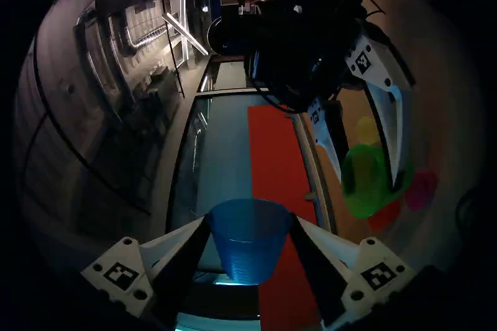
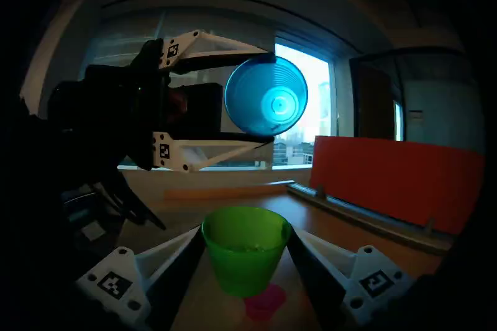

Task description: Pour water

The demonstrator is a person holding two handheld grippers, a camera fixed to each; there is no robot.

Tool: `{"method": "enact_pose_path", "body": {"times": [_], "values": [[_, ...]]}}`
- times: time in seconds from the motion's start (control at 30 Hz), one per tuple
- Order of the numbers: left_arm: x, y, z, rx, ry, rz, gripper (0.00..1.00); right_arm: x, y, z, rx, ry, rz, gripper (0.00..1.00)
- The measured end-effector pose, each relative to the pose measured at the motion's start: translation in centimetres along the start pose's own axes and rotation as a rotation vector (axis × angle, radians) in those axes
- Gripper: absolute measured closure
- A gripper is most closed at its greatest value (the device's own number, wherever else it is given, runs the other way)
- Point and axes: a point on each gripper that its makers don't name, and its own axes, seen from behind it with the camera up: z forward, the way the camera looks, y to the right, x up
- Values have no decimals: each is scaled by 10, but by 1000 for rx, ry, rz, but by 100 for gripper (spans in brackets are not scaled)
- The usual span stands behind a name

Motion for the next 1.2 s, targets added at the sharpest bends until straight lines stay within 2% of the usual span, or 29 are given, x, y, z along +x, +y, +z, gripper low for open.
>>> {"method": "enact_pose_path", "body": {"times": [0.2, 0.37, 0.77, 1.0, 1.2], "values": [[-6, -3, 5, 0, 0, -32, 11, 0, 0, 0, -1, -1, -2, 8], [-11, -2, 8, 1, 10, -127, 11, 0, 0, -1, -5, 3, 2, 9], [-39, 1, 8, 18, 2, -512, 11, 4, 3, -7, -19, 15, 5, 8], [-54, 2, 6, 37, -12, -754, 11, 5, 4, -11, -29, 20, 3, 9], [-59, 8, 6, 40, -2, -923, 11, 8, 5, -14, -38, 22, 0, 9]]}}
